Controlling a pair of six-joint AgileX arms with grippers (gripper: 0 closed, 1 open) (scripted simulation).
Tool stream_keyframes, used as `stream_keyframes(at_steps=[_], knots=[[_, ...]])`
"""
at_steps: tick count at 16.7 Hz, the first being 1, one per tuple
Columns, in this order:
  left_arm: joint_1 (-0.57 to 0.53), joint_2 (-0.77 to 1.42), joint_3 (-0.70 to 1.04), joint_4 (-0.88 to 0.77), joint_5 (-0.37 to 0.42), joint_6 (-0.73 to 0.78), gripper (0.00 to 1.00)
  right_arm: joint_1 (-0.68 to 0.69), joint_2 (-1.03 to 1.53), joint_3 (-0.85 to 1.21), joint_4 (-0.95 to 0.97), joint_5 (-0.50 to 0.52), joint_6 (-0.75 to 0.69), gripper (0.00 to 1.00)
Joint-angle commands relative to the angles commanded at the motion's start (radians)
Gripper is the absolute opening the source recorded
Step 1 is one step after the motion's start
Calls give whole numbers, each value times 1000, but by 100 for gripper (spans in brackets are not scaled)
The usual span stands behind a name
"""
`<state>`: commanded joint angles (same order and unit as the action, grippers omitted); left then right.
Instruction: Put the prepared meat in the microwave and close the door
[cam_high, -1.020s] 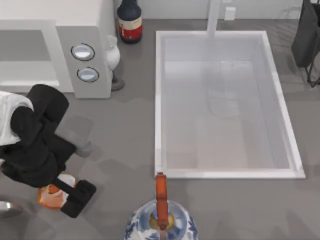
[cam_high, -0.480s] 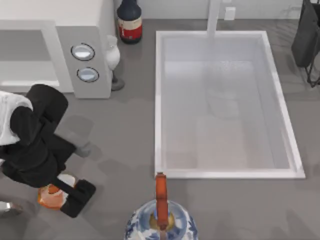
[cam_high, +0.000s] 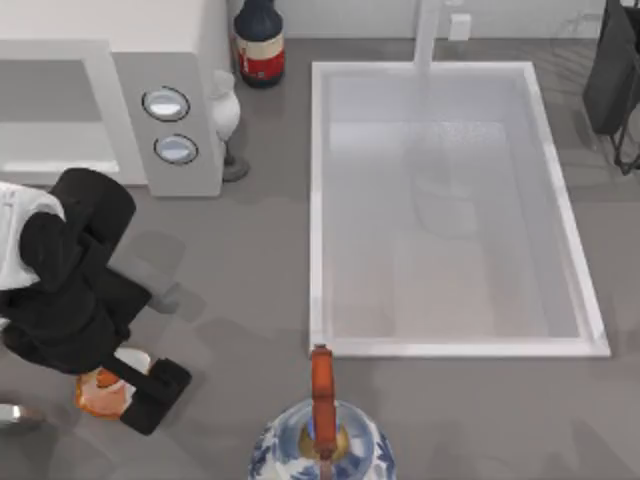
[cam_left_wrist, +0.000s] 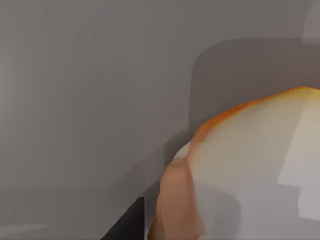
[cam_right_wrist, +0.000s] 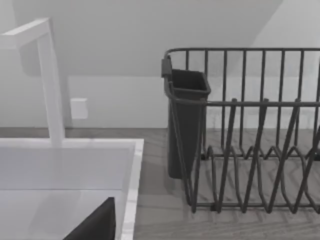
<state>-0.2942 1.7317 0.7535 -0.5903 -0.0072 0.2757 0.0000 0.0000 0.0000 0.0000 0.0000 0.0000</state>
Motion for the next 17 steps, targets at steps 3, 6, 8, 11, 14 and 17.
stream_keyframes(at_steps=[3, 6, 8, 11, 14, 17], knots=[[0, 0, 0, 0, 0, 0, 0, 0, 0, 0, 0, 0, 0, 100], [0, 0, 0, 0, 0, 0, 0, 0, 0, 0, 0, 0, 0, 100], [-11, -69, 33, -56, 21, -15, 0, 0, 0, 0, 0, 0, 0, 100], [-58, -106, 37, -81, 58, -42, 0, 0, 0, 0, 0, 0, 0, 100], [-112, -166, 67, -164, 108, -77, 0, 0, 0, 0, 0, 0, 0, 100], [-137, -222, 141, -278, 125, -107, 0, 0, 0, 0, 0, 0, 0, 100]])
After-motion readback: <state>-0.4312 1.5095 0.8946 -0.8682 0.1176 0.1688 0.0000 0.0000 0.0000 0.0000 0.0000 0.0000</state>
